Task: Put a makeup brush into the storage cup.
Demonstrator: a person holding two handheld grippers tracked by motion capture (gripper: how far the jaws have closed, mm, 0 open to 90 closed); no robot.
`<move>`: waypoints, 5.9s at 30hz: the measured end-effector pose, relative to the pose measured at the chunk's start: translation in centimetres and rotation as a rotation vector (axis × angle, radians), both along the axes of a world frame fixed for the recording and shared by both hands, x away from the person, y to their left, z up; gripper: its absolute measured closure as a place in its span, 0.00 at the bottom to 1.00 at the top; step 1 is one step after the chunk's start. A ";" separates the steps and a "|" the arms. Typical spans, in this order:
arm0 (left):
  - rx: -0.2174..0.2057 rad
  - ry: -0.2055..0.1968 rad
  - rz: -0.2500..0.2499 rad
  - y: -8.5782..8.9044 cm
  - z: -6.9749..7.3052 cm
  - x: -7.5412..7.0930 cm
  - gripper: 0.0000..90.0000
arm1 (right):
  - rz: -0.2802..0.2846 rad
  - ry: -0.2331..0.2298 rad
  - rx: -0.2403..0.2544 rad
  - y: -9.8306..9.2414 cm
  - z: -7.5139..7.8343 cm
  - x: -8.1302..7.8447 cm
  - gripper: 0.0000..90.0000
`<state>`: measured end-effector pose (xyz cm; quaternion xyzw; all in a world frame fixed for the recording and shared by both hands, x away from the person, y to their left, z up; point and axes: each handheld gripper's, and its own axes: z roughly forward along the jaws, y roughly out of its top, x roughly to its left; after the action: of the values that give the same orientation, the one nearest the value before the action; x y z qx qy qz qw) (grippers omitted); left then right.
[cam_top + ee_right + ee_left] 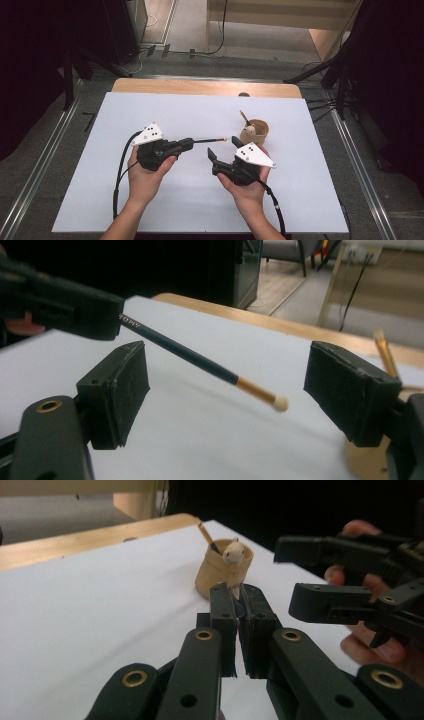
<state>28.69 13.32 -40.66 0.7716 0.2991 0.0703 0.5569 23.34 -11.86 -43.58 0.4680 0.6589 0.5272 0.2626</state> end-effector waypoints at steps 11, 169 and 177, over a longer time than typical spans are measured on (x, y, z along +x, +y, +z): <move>-0.091 -0.095 0.013 -0.3 -0.8 -0.7 0.96 | -0.020 0.148 0.289 -1.2 -0.7 0.4 0.16; 0.029 -0.144 0.197 11.7 -5.8 -3.3 0.00 | -0.148 -0.147 0.071 -11.1 1.7 5.3 0.93; 0.032 -0.145 0.210 12.9 -5.8 -3.7 0.00 | -0.157 -0.134 0.061 -11.3 0.9 5.9 0.93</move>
<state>25.03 26.19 -46.46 0.7379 0.3358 0.1887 0.5542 29.28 -23.16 -42.64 0.4896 0.5847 0.5549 0.3324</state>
